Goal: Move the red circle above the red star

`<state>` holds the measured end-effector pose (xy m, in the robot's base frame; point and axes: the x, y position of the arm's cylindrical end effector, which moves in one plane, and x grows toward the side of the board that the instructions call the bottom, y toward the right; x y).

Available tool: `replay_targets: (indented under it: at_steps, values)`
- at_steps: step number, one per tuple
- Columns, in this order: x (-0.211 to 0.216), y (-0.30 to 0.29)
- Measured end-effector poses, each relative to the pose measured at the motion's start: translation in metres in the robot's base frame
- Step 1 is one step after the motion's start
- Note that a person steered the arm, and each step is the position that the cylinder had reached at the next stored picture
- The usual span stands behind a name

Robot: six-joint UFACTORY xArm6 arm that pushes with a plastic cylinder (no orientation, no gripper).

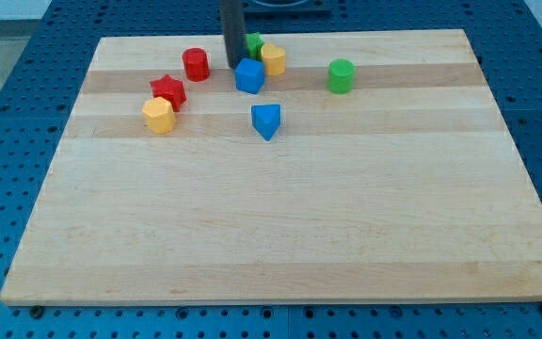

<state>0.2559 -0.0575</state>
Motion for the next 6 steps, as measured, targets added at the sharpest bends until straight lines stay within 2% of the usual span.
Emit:
replay_targets:
  at_steps: [3, 4, 5, 6]
  values:
    - [0.028, -0.044]
    - [0.002, -0.035]
    - [0.001, -0.055]
    - [0.020, -0.083]
